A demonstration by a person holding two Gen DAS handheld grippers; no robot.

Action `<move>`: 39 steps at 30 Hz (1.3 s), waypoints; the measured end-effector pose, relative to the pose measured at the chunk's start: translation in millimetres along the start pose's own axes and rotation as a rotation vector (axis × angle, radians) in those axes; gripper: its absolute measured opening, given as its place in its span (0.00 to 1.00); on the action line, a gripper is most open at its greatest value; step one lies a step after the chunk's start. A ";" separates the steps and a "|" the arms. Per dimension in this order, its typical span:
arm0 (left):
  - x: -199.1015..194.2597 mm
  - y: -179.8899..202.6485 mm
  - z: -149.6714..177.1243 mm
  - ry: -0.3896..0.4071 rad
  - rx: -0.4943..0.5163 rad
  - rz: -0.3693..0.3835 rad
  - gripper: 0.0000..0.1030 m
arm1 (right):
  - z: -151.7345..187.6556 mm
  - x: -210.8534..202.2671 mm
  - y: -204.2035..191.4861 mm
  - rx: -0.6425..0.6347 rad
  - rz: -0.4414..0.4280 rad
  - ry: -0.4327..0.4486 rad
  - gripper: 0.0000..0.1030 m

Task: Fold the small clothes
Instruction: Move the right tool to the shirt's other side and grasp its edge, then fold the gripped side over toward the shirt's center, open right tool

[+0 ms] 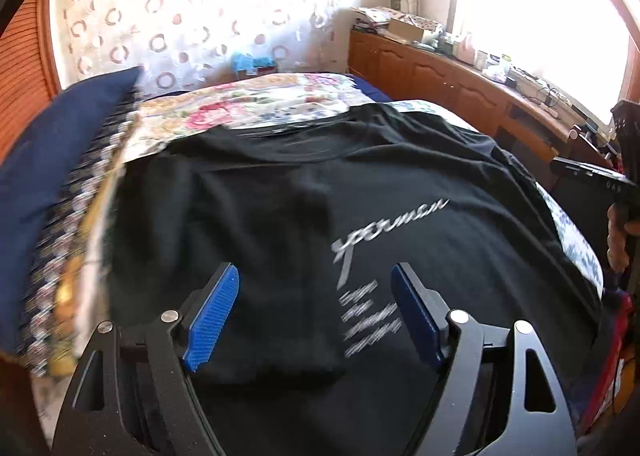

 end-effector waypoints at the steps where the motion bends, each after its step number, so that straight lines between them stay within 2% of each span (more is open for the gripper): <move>1: 7.9 5.5 -3.6 -0.006 0.004 0.001 0.77 | 0.8 1.1 5.9 0.005 0.015 -0.004 0.42; 3: 19.2 14.5 -7.5 -0.019 0.015 0.003 0.77 | 1.0 7.5 18.9 0.020 0.025 -0.014 0.42; 13: 72.8 54.1 -4.0 -0.139 0.136 -0.024 0.77 | -20.9 43.4 9.4 0.038 0.005 -0.047 0.42; 20: 78.6 58.7 -2.4 -0.135 0.113 0.012 0.80 | -25.8 64.6 -2.9 0.001 0.013 -0.063 0.42; 22: 81.1 58.4 -1.7 -0.143 0.103 0.028 0.87 | -27.8 72.3 -5.6 -0.010 0.019 -0.070 0.42; 30: 82.3 61.7 0.5 -0.152 0.115 0.033 0.91 | -31.7 95.3 -7.1 -0.006 0.047 -0.131 0.41; 32: 82.3 61.8 0.5 -0.153 0.115 0.032 0.91 | -31.2 96.8 -6.2 -0.020 0.065 -0.136 0.20; 34: 83.1 61.4 -0.2 -0.153 0.115 0.032 0.91 | -30.5 93.8 -4.5 -0.027 0.071 -0.130 0.07; 39: 84.7 60.8 -1.5 -0.154 0.115 0.031 0.91 | -27.2 65.3 8.4 0.017 0.090 -0.061 0.06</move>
Point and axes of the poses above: each gripper's, at about its wrist camera, not at the fingertips, and x roughly the way its jaws point, y to its right, z to its underside, the point moved 8 cm from there along x, roughly the way its jaws point, and after that the axes turned 12 degrees about z, right-handed, at the moved point
